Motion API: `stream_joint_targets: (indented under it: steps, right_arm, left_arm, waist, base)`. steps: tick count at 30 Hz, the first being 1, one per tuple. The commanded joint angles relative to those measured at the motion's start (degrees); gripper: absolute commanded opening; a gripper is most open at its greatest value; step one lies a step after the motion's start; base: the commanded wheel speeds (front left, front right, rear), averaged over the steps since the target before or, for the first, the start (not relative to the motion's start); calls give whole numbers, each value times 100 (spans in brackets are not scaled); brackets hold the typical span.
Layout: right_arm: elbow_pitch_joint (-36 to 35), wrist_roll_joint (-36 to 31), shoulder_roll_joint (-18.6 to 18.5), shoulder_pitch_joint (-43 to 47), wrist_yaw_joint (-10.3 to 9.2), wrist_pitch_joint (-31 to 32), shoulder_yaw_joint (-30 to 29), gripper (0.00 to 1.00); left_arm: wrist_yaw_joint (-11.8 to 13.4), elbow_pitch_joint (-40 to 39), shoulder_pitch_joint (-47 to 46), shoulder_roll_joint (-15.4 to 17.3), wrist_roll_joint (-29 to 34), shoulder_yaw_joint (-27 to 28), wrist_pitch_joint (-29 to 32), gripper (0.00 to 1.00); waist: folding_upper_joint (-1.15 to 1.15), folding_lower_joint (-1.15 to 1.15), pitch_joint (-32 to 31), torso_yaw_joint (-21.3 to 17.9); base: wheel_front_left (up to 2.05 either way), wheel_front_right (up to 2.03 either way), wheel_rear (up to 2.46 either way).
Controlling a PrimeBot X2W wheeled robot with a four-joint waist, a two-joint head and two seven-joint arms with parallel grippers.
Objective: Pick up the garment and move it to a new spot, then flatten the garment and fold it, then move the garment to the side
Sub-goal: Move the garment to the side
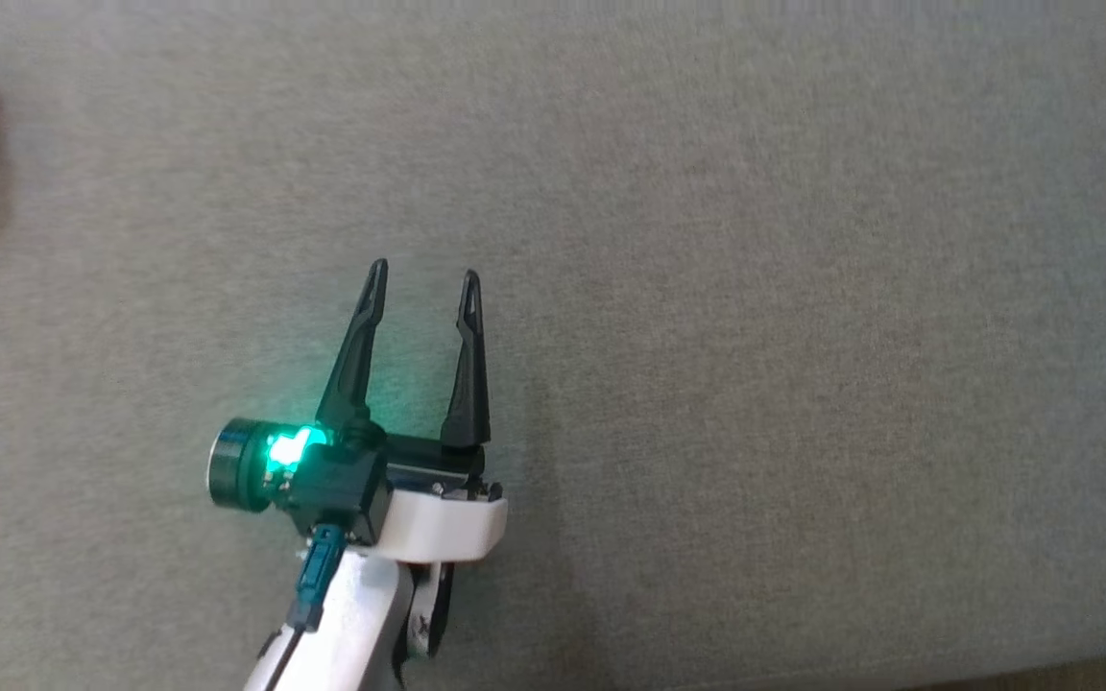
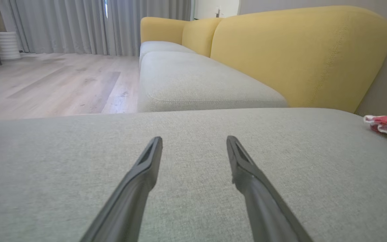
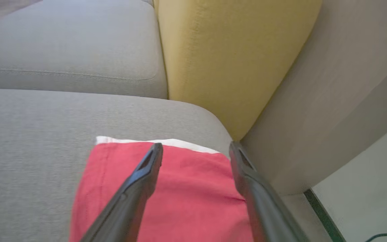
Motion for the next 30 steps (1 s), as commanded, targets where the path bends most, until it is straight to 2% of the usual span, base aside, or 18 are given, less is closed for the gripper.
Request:
stream_joint_targets:
  steps: [1,6,7,10,13,18,21,27,30]
  right_arm:
    - [-85,-151,-51,236,-4,-98,99,100]
    - [-301,-266,694,671,-4,-177,367,100]
    - [-301,-266,694,671,-4,-177,367,100]
    - [-447,-304,1165,1058,-4,-229,529,100]
    - [-606,-403,1681,1449,-4,-275,697,100]
    - [-874,-590,2472,2138,-4,-308,838,100]
    - [-1332,-895,2904,2555,-4,-310,496,100]
    - [-2684,-1886,3781,3686,-4,-311,-701,100]
    - [-3270,-2325,4016,4234,-4,-312,-922,100]
  left_arm:
    - [52,-155,133,-13,-28,121,-29,100]
    - [227,-271,480,-13,-128,331,-29,100]
    - [227,-271,480,-13,-128,331,-29,100]
    - [272,-215,754,-13,-178,435,-29,100]
    - [217,-89,1018,-13,-246,596,-29,100]
    - [-15,203,1375,-13,-258,816,-29,100]
    - [-103,270,1541,-13,-220,930,-29,100]
    - [-209,146,1854,-13,-159,1087,-29,100]
    - [-245,76,2071,-13,-108,1202,-29,100]
  waist:
    - [0,0,-360,204]
    - [0,0,-1011,449]
    - [0,0,-1011,449]
    - [0,0,-1449,600]
    - [0,0,-1851,697]
    - [0,0,-2529,844]
    - [0,0,-2762,881]
    - [0,0,-3096,940]
    - [0,0,-3203,918]
  base:
    - [0,0,0]
    - [0,0,0]
    - [0,0,0]
    - [0,0,0]
    - [0,0,0]
    - [0,0,0]
    - [0,0,0]
    - [0,0,0]
    - [0,0,0]
